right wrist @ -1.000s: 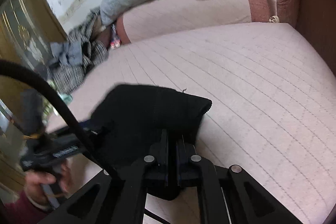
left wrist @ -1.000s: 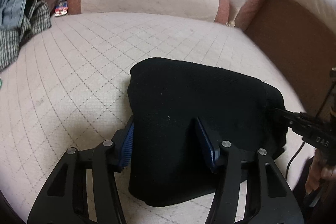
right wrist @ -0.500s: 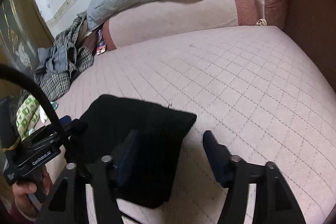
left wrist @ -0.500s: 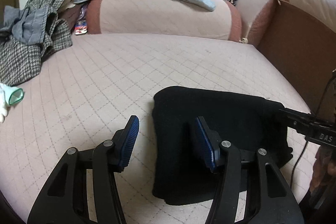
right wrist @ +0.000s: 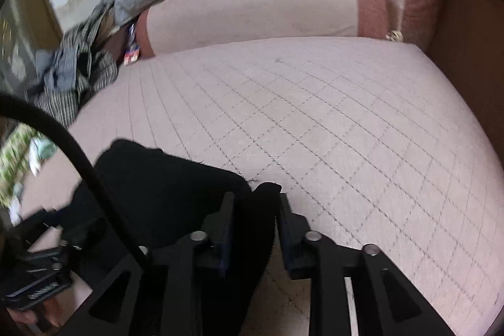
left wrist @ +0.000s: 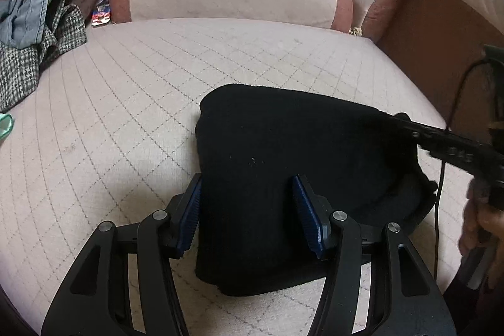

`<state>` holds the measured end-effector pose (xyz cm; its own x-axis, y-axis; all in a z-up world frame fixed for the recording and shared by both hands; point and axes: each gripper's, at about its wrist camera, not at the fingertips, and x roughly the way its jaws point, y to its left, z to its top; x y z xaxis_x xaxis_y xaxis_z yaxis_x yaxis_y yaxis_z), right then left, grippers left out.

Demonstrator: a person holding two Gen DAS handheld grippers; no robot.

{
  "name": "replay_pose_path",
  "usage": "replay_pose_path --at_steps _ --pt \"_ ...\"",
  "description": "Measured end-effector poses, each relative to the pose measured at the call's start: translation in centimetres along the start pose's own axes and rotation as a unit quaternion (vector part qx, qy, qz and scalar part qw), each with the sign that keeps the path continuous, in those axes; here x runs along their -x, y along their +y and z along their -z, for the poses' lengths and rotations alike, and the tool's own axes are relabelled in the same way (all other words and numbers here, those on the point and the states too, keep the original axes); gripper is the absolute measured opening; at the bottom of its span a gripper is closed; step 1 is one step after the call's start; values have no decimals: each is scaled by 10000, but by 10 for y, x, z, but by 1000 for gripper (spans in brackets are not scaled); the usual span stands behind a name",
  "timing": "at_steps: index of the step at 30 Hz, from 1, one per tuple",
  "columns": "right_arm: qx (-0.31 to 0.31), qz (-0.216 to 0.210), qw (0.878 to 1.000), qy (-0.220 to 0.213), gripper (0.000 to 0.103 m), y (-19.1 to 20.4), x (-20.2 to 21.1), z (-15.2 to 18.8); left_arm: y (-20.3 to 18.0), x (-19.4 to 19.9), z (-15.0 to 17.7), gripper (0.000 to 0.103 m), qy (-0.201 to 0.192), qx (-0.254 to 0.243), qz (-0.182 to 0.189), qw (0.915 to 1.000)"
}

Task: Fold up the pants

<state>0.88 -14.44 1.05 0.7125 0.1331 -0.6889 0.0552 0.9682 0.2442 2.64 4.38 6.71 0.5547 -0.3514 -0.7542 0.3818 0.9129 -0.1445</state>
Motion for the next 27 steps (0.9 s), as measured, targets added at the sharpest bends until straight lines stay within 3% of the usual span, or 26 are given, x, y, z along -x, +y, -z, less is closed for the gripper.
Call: replay_pose_path --at_steps 5,9,12,15,19,21,23,27 --pt "390 -484 9975 -323 25 21 39 2 3 7 -11 56 -323 28 -213 9992" --pt "666 -802 9945 -45 26 38 34 13 0 -1 -11 56 -243 -15 -261 9994" --pt "926 -618 9935 236 26 42 25 33 0 -4 -7 58 -225 -79 -313 9992" --pt "1099 -279 9934 195 26 36 25 53 5 -7 -3 61 -126 54 -174 9998" --pt "700 -537 9959 197 31 18 34 47 9 0 -6 62 -197 165 -124 9996" --pt "383 -736 9965 136 39 9 37 41 15 9 -7 62 -322 236 -122 9991" --pt "-68 -953 9954 86 57 -4 36 34 23 14 -7 62 -328 350 -50 9988" --pt "-652 -1393 9877 281 58 -15 16 35 39 8 -9 67 -73 685 120 9976"
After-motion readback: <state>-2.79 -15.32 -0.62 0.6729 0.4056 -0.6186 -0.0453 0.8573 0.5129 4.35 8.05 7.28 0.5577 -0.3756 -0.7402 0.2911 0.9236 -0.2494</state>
